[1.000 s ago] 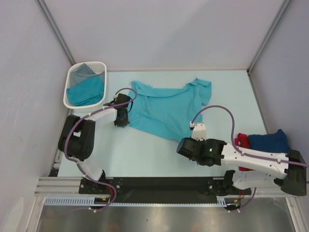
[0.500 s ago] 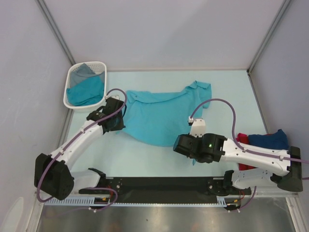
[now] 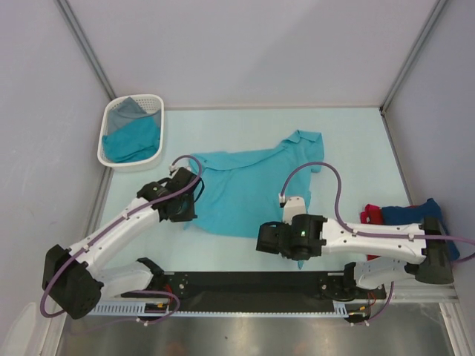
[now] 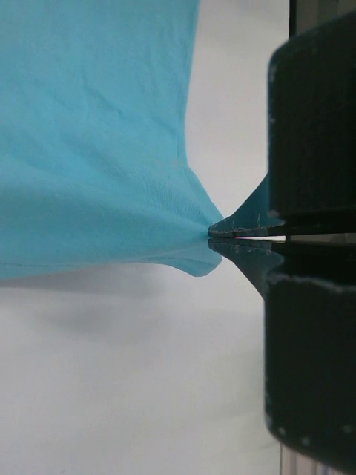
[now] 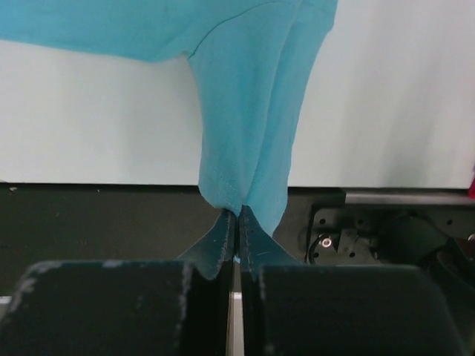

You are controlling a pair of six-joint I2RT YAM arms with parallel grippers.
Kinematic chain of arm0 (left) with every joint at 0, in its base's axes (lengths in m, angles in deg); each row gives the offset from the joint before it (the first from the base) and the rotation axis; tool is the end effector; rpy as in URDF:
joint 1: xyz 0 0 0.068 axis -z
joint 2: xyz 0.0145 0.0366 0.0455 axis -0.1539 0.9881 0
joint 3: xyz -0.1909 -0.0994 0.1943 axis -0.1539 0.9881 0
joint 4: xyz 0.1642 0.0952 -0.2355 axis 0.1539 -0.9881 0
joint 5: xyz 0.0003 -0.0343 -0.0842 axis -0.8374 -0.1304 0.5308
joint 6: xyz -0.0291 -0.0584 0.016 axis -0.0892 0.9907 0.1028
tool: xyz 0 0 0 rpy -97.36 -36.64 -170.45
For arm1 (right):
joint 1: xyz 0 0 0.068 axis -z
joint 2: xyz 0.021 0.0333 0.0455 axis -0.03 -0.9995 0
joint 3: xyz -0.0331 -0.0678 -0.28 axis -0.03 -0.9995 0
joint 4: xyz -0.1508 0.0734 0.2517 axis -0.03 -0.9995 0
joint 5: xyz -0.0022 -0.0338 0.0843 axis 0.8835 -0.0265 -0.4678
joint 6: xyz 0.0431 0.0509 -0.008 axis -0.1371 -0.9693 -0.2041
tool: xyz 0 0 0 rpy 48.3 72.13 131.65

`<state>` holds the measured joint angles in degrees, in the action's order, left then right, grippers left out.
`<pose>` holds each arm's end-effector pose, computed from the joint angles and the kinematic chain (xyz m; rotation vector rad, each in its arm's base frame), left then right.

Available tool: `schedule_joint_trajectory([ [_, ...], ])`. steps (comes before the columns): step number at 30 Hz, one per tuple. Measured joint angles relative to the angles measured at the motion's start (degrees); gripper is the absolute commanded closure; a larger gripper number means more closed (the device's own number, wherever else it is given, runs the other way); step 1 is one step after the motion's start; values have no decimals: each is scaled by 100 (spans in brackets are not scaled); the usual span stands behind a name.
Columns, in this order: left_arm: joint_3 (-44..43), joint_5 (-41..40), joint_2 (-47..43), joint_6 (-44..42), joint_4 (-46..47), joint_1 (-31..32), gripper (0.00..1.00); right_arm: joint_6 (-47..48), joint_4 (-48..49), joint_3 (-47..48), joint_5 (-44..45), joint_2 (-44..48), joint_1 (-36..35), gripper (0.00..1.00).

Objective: Fold and stack the t-shirts
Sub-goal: Flatten out the tshirt

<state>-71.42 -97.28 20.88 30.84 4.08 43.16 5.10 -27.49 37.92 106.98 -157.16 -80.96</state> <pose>0.2067 -0.1251 0.2383 -0.0936 2.6781 -0.0310 0.0723 0.2362 0.2744 -0.1793 2.6002 -0.0699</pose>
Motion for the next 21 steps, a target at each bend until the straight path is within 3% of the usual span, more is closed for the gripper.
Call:
schedule_joint_trajectory([
  [16,2,120,17,205,-879,120,98,-1172,-109,-70,-756,-170,-984,100],
  [17,2,131,63,205,-901,127,95,-1235,-116,-92,-776,-170,-1021,100],
  [19,2,138,114,205,-920,149,78,-1329,-122,-98,-763,-173,-1062,97],
  [20,2,131,101,210,-925,164,71,-1401,-125,-96,-710,-173,-1086,82],
  [21,-7,127,63,205,-935,175,52,-1421,-125,-92,-693,-173,-1106,76],
])
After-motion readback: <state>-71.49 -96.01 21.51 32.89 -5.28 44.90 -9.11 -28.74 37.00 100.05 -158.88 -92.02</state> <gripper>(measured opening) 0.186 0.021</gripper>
